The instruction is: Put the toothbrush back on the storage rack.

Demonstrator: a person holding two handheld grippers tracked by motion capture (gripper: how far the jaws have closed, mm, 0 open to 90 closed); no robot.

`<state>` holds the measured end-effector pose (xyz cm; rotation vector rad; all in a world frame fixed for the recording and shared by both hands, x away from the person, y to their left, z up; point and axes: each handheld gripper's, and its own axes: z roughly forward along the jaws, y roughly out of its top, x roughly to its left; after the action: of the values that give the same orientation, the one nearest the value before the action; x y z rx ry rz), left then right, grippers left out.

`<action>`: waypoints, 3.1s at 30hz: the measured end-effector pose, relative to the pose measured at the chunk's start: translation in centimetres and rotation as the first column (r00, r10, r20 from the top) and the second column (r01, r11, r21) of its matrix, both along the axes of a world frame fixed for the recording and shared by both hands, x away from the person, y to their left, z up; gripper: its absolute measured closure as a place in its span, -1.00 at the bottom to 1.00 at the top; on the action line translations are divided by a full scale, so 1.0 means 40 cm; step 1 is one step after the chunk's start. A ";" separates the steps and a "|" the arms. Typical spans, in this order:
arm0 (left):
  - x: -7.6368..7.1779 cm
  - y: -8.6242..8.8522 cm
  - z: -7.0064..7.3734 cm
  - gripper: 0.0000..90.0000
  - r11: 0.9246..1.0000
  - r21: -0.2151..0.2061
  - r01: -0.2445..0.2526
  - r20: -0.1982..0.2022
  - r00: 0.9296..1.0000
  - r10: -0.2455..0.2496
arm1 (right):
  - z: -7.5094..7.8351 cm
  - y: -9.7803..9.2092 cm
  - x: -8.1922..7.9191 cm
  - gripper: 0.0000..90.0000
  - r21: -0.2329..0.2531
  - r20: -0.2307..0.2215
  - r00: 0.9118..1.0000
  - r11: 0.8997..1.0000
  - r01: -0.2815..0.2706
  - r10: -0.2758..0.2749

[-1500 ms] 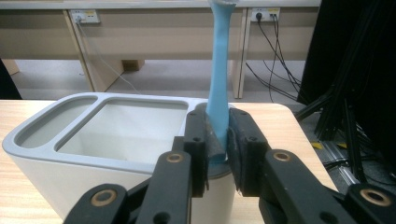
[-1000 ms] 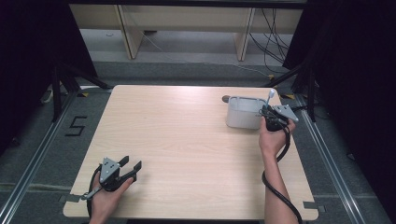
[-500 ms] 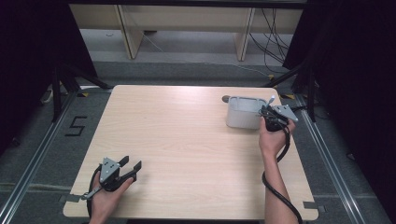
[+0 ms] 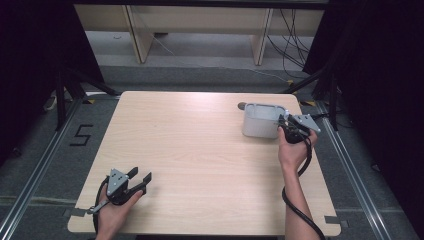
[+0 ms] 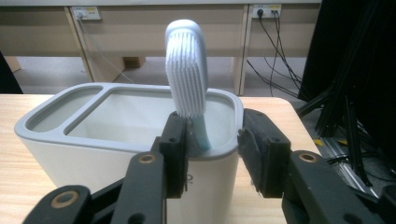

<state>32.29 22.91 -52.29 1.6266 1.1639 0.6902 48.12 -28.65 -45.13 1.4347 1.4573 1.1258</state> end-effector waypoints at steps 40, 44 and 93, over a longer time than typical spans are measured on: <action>-0.001 -0.001 0.001 -0.06 1.000 0.008 -0.006 -0.003 1.000 0.006 | 0.011 0.007 -0.081 0.29 -0.016 -0.042 0.995 0.996 -0.088 0.088; -0.001 -0.001 0.001 -0.06 1.000 0.007 -0.006 -0.003 1.000 0.006 | 0.015 0.014 -0.100 0.28 -0.020 -0.046 0.995 0.996 -0.089 0.088; -0.002 -0.001 0.001 -0.06 1.000 0.009 -0.015 -0.004 1.000 0.015 | -0.073 -0.005 -0.329 0.26 -0.032 -0.115 0.973 0.979 -0.203 0.198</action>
<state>32.23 22.87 -52.24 1.6294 1.1788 0.7030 34.97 -28.83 -48.06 1.3619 1.7263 1.1432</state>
